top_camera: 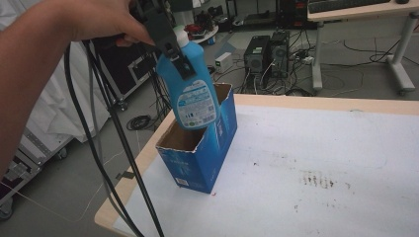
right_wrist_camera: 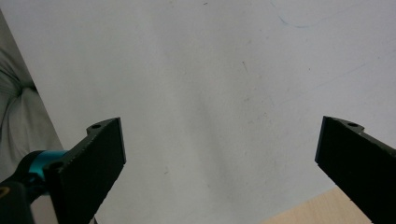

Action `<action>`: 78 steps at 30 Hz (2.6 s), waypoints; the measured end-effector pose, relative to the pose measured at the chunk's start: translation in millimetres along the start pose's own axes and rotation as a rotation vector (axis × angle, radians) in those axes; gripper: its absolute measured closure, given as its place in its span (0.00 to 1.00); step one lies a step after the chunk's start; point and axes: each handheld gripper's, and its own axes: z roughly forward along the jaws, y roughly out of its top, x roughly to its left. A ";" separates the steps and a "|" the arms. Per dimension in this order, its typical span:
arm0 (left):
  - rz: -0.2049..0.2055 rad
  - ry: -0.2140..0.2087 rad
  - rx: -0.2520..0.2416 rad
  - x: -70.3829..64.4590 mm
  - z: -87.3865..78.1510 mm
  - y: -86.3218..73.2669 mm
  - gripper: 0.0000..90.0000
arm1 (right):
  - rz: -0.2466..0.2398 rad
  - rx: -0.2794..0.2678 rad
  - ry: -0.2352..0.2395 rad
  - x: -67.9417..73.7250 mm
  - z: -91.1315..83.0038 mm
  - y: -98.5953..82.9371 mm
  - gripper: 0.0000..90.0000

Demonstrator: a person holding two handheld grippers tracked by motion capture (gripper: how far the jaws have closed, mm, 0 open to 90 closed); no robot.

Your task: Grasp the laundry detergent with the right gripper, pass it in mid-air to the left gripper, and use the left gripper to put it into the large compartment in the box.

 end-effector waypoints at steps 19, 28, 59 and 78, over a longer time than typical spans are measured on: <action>-0.063 0.007 0.034 22.9 44.2 -29.4 0.42 | 0.003 0.016 -0.007 -0.8 7.1 2.7 0.01; -0.034 0.002 0.049 26.3 82.3 -35.9 0.42 | 0.016 0.022 0.005 0.0 15.6 -0.8 0.01; -0.022 -0.040 0.105 30.0 177.2 -53.0 0.42 | 0.019 0.030 0.029 2.8 33.3 -4.7 0.01; -0.081 -0.026 0.053 37.4 173.7 -52.7 0.34 | 0.010 0.027 0.038 4.8 34.4 -4.9 0.01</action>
